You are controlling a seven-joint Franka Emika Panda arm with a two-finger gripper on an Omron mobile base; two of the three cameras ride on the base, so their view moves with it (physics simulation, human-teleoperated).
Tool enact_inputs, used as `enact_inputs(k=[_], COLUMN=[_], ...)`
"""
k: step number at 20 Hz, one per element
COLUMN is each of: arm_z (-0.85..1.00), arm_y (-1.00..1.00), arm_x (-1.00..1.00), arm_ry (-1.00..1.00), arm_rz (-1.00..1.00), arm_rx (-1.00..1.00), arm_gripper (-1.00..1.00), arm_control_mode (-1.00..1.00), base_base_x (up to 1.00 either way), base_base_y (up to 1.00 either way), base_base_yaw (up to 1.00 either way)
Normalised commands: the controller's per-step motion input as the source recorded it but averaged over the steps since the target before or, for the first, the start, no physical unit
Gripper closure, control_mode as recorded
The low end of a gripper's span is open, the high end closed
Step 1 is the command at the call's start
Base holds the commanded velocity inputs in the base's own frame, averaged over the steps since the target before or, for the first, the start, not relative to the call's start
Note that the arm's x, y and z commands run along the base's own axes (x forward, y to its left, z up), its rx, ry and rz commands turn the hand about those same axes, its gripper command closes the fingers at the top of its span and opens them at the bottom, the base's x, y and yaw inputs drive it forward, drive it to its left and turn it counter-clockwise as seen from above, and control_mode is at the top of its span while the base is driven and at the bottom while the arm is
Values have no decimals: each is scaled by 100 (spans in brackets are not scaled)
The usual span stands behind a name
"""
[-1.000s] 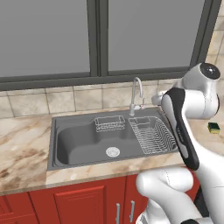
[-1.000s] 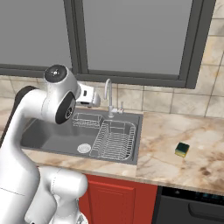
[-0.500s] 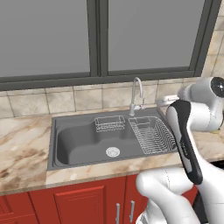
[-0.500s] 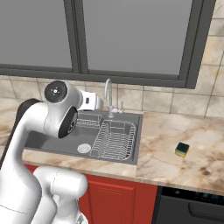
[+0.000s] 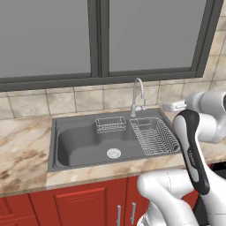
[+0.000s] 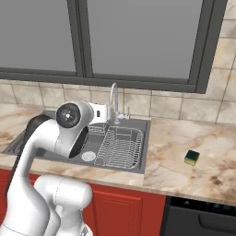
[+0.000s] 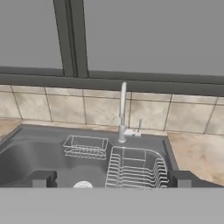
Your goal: Soak the sponge with water for a few seconds and then drop it inside the sink.
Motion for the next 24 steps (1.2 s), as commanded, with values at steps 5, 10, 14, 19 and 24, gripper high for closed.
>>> enact_inputs(k=[5,10,14,19,24], arm_z=[0,0,0,0,-3], arm_y=[-16,-21,-16,-16,-19], arm_x=[0,0,0,0,2], arm_ry=[-11,-11,-8,-6,0], arm_rz=[9,9,9,7,7], arm_rx=[0,0,0,0,0], arm_gripper=[-100,-100,-100,-100,-100], arm_control_mode=[-100,-100,-100,-100,-100], base_base_x=[0,0,0,0,0], base_base_y=[0,0,0,0,0], base_base_yaw=[0,0,0,0,0])
